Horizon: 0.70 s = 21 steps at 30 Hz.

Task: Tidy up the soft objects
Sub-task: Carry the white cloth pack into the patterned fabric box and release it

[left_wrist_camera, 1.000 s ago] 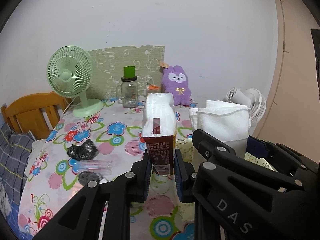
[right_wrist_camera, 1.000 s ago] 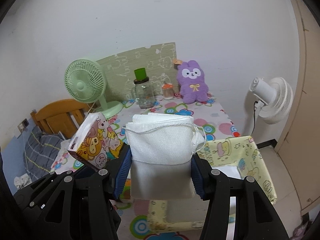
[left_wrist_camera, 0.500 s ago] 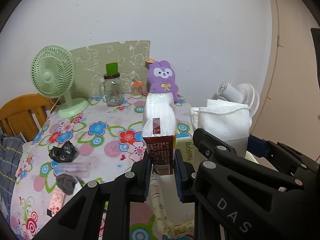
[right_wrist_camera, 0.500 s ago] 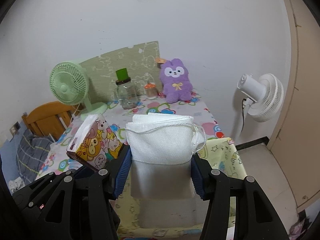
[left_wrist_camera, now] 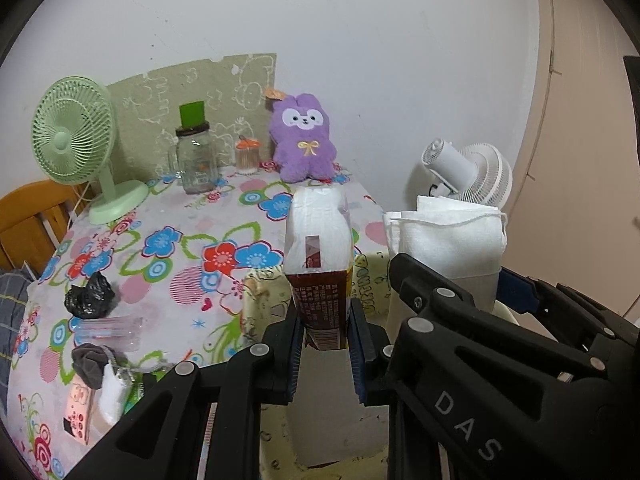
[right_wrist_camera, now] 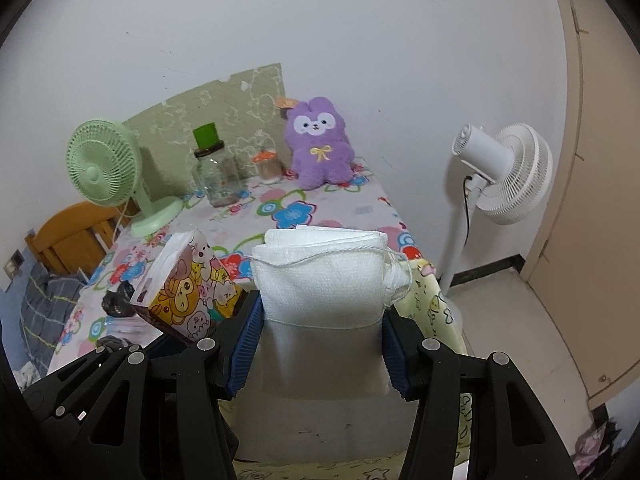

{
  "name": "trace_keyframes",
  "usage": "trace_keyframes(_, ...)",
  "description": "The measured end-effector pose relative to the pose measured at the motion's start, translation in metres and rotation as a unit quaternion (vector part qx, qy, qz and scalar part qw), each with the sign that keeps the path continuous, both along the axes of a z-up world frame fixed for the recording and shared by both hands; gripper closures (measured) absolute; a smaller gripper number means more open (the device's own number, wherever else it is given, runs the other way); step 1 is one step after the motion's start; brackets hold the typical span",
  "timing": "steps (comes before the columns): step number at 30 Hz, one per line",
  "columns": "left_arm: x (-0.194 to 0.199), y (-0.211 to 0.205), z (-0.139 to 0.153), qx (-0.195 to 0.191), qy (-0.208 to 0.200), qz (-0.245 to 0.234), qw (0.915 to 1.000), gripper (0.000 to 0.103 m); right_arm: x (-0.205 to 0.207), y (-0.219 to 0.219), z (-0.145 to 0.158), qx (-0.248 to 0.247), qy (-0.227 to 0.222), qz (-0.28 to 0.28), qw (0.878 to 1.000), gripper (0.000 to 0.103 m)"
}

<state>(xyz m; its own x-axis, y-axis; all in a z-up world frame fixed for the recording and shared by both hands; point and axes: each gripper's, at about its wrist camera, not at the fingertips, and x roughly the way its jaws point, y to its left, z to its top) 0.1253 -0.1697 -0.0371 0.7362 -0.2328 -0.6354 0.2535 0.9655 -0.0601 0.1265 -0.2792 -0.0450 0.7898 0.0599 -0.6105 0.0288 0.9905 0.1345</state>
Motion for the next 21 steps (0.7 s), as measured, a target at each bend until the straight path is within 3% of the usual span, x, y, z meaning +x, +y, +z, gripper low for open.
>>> trace_keyframes(8,0.009,-0.012,-0.017,0.005,0.032,-0.011,0.9994,0.082,0.009,-0.011,-0.019,0.0,0.027,-0.021,0.999,0.044)
trace_keyframes(21,0.015,-0.018,-0.031,0.016,0.057,-0.015,0.9981,0.064,0.019,-0.017,-0.038,0.008,0.048,-0.017,0.999,0.042)
